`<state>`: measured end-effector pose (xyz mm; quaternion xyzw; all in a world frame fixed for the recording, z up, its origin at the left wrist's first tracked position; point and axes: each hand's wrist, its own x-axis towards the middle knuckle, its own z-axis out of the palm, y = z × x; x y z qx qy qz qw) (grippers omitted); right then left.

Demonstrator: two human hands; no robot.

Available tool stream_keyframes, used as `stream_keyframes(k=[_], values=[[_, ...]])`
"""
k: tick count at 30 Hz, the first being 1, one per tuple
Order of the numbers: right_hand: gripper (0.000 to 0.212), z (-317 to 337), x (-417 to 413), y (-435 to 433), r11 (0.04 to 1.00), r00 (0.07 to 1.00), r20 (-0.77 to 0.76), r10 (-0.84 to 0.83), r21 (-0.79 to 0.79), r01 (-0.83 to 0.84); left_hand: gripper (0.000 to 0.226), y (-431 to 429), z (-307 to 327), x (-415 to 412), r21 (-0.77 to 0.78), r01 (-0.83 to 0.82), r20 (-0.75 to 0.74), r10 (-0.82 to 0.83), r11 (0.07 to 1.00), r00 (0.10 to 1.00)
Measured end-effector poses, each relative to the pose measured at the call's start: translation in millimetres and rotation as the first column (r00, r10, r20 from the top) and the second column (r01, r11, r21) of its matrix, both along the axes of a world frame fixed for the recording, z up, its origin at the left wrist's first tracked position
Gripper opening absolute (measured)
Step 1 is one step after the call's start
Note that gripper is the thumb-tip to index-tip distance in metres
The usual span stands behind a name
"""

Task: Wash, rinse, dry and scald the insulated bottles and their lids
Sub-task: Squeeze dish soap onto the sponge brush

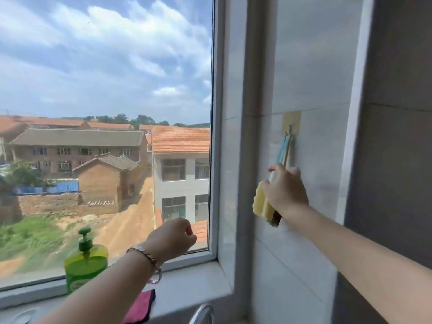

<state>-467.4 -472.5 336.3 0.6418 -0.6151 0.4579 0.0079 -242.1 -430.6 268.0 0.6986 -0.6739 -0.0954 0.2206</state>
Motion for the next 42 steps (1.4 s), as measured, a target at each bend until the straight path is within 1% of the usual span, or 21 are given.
stream_keyframes(k=[4, 6, 9, 11, 15, 17, 20, 21, 23, 24, 26, 29, 32, 34, 36, 37, 38, 39, 40, 41, 42], values=[[0.042, -1.5, -10.7, -28.8, 0.998, 0.985, -0.162, -0.057, 0.015, 0.060, 0.012, -4.2, 0.3, 1.0, 0.010, -0.036, 0.074, 0.035, 0.999, 0.997], [0.041, -6.1, -11.9, -43.7, 0.997, 0.976, -0.216, -0.019, 0.069, 0.034, 0.009, -3.3, -3.2, 5.6, 0.021, -0.054, 0.121, 0.051, 0.998, 0.991], [0.040, -12.0, -13.2, -49.3, 0.991, 0.990, -0.111, 0.085, 0.115, -0.072, 0.010, 1.0, -8.7, 11.2, 0.037, -0.053, 0.157, 0.047, 0.998, 0.986], [0.040, -14.2, -15.5, -44.8, 0.992, 0.992, -0.071, 0.109, 0.065, -0.104, 0.011, 4.6, -13.3, 13.6, 0.057, -0.046, 0.176, 0.036, 0.997, 0.984], [0.042, -1.8, -19.4, -30.4, 0.989, 0.992, -0.081, 0.098, -0.105, -0.106, 0.011, 7.6, -19.4, 21.0, 0.068, -0.053, 0.189, 0.039, 0.996, 0.981], [0.044, 9.5, -19.9, -23.8, 0.984, 0.988, -0.089, 0.130, -0.109, -0.139, 0.012, 9.4, -24.2, 22.4, 0.079, -0.048, 0.160, 0.035, 0.996, 0.986], [0.046, 16.3, -12.0, -5.4, 0.956, 0.956, -0.024, 0.291, 0.034, -0.290, 0.012, 18.8, -30.3, 23.4, 0.073, -0.027, 0.142, 0.016, 0.997, 0.990], [0.047, 13.3, -6.2, 4.6, 0.915, 0.922, 0.033, 0.385, 0.116, -0.387, 0.012, 24.0, -31.5, 25.5, 0.065, -0.013, 0.131, 0.005, 0.998, 0.991], [0.050, 0.0, 8.7, 30.4, 0.771, 0.820, 0.147, 0.554, 0.282, -0.571, 0.012, 37.7, -35.8, 33.9, 0.062, -0.002, 0.129, -0.006, 0.998, 0.992], [0.048, -11.2, 17.3, 42.6, 0.700, 0.776, 0.145, 0.614, 0.354, -0.620, 0.011, 46.4, -41.4, 41.6, 0.080, -0.010, 0.148, -0.002, 0.997, 0.989], [0.044, -41.3, 35.3, 61.5, 0.638, 0.718, -0.014, 0.696, 0.471, -0.609, 0.009, 66.6, -59.1, 62.5, 0.134, -0.049, 0.177, 0.025, 0.990, 0.984], [0.039, -93.8, 71.1, 78.1, 0.657, 0.614, -0.293, 0.733, 0.542, -0.524, 0.009, 102.9, -90.2, 101.0, 0.194, -0.130, 0.166, 0.098, 0.972, 0.981], [0.025, -131.5, 120.3, 97.7, 0.675, 0.524, -0.443, 0.727, 0.599, -0.431, 0.014, 142.4, -113.1, 140.2, 0.254, -0.195, 0.171, 0.154, 0.947, 0.973], [0.022, -144.4, 154.1, 109.3, 0.711, 0.478, -0.534, 0.697, 0.599, -0.367, 0.011, 167.6, -124.4, 166.8, 0.284, -0.237, 0.137, 0.205, 0.929, 0.969], [0.021, -155.5, 182.4, 117.2, 0.695, 0.469, -0.534, 0.703, 0.655, -0.296, 0.007, 191.0, -131.9, 190.0, 0.303, -0.282, 0.112, 0.260, 0.910, 0.959], [0.024, -163.3, 194.5, 119.2, 0.646, 0.495, -0.472, 0.730, 0.714, -0.271, 0.007, 201.0, -135.0, 198.8, 0.311, -0.290, 0.080, 0.279, 0.905, 0.957], [0.030, -172.7, 205.6, 121.1, 0.570, 0.535, -0.373, 0.758, 0.777, -0.267, 0.008, 209.9, -138.2, 204.9, 0.317, -0.288, -0.004, 0.305, 0.904, 0.952], [0.037, -183.3, 216.1, 123.4, 0.484, 0.570, -0.252, 0.782, 0.822, -0.300, 0.007, 217.9, -142.1, 207.8, 0.331, -0.274, -0.151, 0.337, 0.903, 0.929], [0.042, -193.9, 224.6, 126.4, 0.409, 0.594, -0.139, 0.792, 0.844, -0.348, 0.004, 225.9, -146.9, 206.5, 0.351, -0.238, -0.321, 0.355, 0.906, 0.878], [0.043, -204.0, 231.6, 130.9, 0.351, 0.613, -0.041, 0.789, 0.849, -0.394, 0.014, 233.2, -152.4, 202.8, 0.348, -0.194, -0.457, 0.346, 0.917, 0.819], [0.040, -213.2, 237.2, 138.3, 0.302, 0.624, 0.041, 0.781, 0.849, -0.434, 0.033, 239.0, -160.2, 199.1, 0.329, -0.153, -0.534, 0.317, 0.932, 0.784]])
